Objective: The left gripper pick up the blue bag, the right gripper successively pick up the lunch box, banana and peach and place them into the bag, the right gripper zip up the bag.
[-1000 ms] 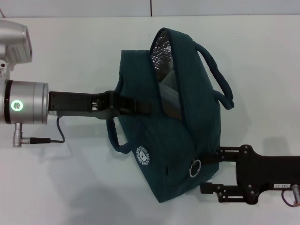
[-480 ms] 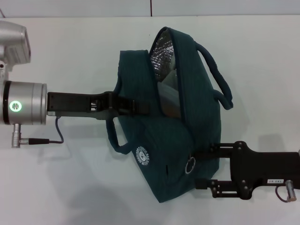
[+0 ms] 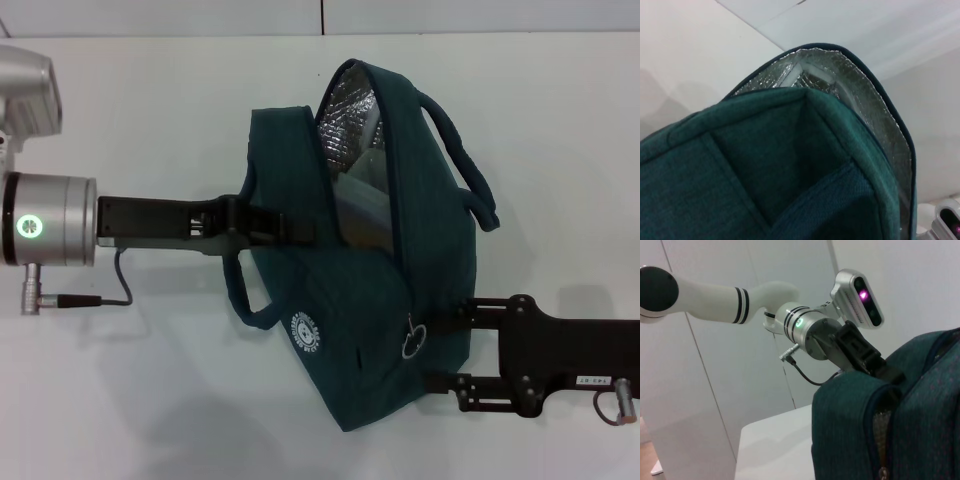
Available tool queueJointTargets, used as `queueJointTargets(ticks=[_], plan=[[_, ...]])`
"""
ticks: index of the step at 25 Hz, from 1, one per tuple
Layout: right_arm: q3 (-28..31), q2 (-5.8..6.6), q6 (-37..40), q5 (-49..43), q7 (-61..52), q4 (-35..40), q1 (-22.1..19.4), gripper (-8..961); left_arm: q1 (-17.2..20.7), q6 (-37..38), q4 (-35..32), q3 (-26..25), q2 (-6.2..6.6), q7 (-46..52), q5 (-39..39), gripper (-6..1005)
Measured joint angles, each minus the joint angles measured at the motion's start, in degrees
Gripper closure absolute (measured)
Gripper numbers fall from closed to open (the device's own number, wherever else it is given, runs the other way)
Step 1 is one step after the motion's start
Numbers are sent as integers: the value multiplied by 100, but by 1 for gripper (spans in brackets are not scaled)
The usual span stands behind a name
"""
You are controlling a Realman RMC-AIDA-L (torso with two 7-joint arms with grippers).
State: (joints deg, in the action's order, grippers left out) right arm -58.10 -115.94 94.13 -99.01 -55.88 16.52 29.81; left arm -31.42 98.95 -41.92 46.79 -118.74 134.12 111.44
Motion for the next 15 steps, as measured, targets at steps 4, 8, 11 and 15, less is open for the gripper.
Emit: queueJointTargets(ticks=[4, 8, 11, 15], plan=[[-98, -23, -70, 9, 12, -28, 72, 320, -44, 2, 0, 8, 1, 0, 1, 952], [-304, -25, -105, 31, 12, -127, 223, 321, -73, 1, 0, 0, 1, 0, 1, 952], [-313, -25, -112, 39, 11, -107, 222, 322, -62, -1, 0, -5, 3, 0, 1, 952], [-360, -24, -117, 121, 11, -105, 225, 321, -56, -3, 0, -5, 12, 0, 1, 952]])
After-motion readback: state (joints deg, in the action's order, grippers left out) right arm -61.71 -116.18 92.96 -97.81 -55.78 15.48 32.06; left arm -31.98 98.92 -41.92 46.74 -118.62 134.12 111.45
